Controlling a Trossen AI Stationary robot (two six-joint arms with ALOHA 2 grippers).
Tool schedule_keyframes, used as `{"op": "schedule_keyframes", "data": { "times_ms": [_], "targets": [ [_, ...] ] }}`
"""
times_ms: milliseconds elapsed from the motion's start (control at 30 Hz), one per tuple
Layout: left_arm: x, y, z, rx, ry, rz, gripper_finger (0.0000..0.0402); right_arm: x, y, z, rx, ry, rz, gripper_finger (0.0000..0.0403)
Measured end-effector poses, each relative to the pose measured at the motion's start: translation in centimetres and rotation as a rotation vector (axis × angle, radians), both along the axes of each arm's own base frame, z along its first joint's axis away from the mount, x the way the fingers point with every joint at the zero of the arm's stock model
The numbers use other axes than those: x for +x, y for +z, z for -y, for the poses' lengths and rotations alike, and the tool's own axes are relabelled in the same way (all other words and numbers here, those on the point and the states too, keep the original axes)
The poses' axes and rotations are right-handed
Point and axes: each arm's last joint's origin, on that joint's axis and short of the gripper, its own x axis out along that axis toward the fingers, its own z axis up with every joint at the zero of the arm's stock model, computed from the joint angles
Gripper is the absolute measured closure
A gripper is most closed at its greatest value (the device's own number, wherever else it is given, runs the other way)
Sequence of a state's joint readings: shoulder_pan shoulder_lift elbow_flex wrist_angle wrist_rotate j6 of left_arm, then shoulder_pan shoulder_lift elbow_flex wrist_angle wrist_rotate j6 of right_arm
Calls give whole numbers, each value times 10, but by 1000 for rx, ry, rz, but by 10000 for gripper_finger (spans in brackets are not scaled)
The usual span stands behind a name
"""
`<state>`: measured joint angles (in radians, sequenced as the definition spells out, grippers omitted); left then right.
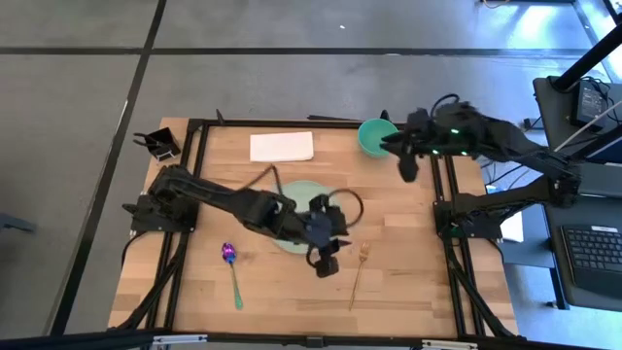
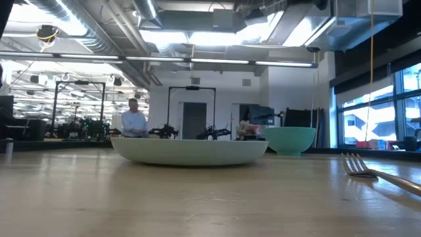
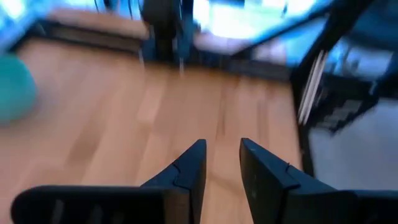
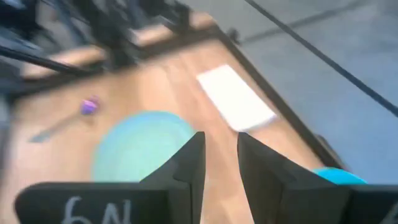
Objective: Set table place
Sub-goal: Put the blue bowl on top of the green plate
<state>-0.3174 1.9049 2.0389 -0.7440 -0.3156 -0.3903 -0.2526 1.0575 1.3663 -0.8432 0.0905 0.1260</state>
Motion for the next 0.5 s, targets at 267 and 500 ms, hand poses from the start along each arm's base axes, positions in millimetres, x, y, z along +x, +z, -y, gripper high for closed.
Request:
{"op": "schedule_keyframes", "data": {
  "times_ms": [267,500],
  "targets": [
    [-15,72,-20,1,23,204,307,36,-44,60,136,-72,-229,309],
    [-28,105,-33,60,15,334,318,58,-101,106,286,-180,-496,308]
  ]
}}
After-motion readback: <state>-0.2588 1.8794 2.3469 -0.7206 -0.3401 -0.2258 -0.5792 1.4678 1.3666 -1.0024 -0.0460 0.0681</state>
